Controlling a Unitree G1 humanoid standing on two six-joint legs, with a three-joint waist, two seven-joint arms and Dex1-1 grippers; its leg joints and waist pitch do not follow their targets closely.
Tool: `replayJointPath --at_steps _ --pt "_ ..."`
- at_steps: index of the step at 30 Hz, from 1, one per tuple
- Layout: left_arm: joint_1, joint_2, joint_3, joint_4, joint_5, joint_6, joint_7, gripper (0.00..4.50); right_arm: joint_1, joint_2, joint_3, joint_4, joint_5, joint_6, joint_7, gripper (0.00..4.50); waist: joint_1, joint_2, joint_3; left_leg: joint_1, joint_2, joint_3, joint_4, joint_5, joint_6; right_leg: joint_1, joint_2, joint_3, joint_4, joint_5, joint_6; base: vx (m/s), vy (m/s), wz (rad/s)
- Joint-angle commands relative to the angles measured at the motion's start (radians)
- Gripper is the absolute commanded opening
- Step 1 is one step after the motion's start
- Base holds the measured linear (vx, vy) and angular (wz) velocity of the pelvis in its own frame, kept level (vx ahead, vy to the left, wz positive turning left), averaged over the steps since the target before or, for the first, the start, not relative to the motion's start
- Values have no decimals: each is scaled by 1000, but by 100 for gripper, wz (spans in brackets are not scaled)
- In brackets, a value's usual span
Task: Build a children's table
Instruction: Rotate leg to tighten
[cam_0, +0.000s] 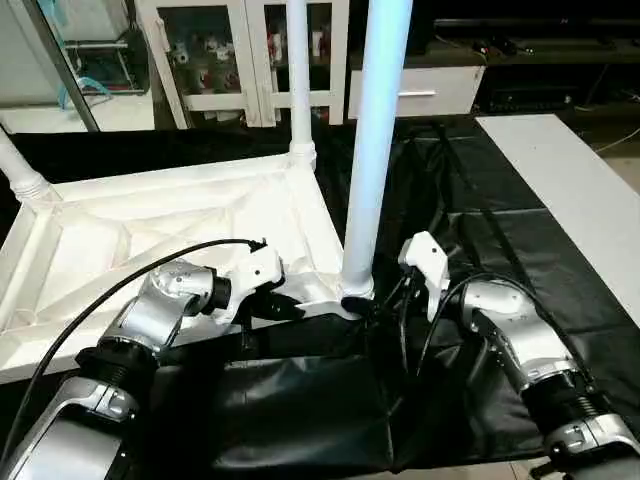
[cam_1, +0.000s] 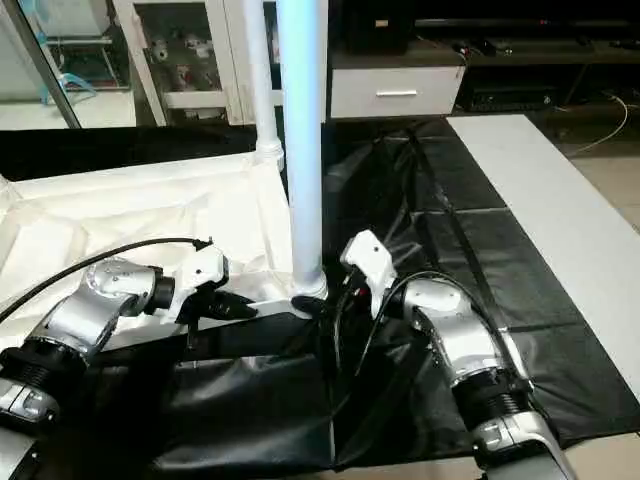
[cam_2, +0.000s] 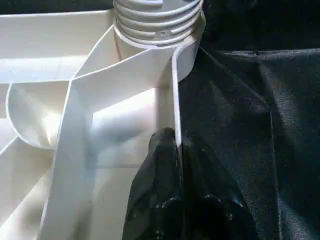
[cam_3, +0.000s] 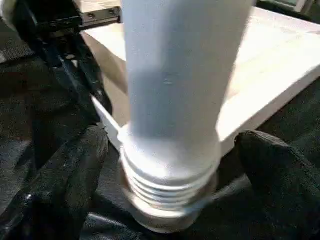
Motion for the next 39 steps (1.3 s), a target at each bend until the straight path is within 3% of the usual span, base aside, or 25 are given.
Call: replayJointPath --at_steps 1,11,17,25,27,29,30,31,32,33,34,36,38,39 --pt "24 5 -37 -6 17 11 -37 0 -16 4 -15 15 25 7 41 400 2 -5 -62 16 77 -26 -64 -131 95 45 -91 53 -61 20 -273 0 0 0" --pt "24 12 -41 -4 16 17 -50 0 -18 8 -14 41 29 5 86 310 5 -3 -63 17 76 -27 -63 -131 88 45 -91 53 -61 16 -274 0 0 0" --pt "25 14 -43 -9 17 23 -58 0 -25 15 -17 62 19 -4 101 279 7 -3 -63 17 76 -26 -63 -134 85 45 -90 52 -60 13 -278 0 0 0" --pt "25 4 -46 -7 31 17 -35 0 -29 26 -12 89 -12 -25 69 272 8 -5 -63 17 76 -26 -62 -130 89 44 -91 52 -61 6 -275 0 0 0" --pt "15 -20 -45 15 54 21 33 0 -42 58 -25 138 -54 -47 -53 272 4 -4 -59 19 77 -27 -66 -158 74 39 -92 54 -67 -38 -273 0 0 0" --pt "-16 -86 -21 64 67 46 167 0 -49 114 -52 192 -75 -44 -209 272 -2 -5 -50 21 73 -28 -73 -215 38 37 -93 56 -79 -147 -257 0 0 0" --pt "-22 -99 -15 71 66 54 189 0 -50 124 -59 200 -73 -39 -233 272 -8 -8 -42 28 72 -29 -79 -280 12 36 -94 57 -91 -257 -238 0 0 0" --pt "-31 -116 -7 82 65 65 219 0 -52 138 -70 211 -70 -31 -266 272 -8 -8 -44 34 73 -34 -80 -316 -6 36 -99 58 -97 -336 -214 0 0 0" --pt "-43 -138 -1 97 67 73 256 0 -54 158 -82 222 -66 -25 -307 271 -8 -7 -44 34 75 -36 -82 -324 -9 35 -100 59 -99 -355 -204 0 0 0" --pt "-62 -170 13 121 64 87 312 0 -59 185 -99 233 -63 -15 -374 271 -11 -4 -42 32 76 -38 -87 -339 -19 34 -96 59 -100 -366 -190 0 0 0" --pt "-82 -203 24 143 59 101 358 0 -67 214 -118 246 -55 -5 -439 270 -15 -3 -42 39 75 -37 -89 -359 -30 27 -92 61 -102 -362 -188 0 0 0" --pt "-122 -263 55 191 49 128 468 0 -91 265 -155 285 -53 6 -589 270 -18 -2 -45 36 73 -40 -91 -353 -44 30 -94 62 -98 -332 -191 0 0 0" --pt "-154 -303 81 235 53 145 574 0 -122 302 -186 336 -58 2 -711 270 -17 -4 -49 37 72 -38 -89 -337 -38 30 -94 62 -98 -282 -195 0 0 0" --pt "-173 -324 96 262 59 154 646 0 -139 323 -204 366 -60 -4 -781 270 -18 0 -50 33 70 -35 -87 -310 -31 31 -93 64 -97 -239 -200 0 0 0"
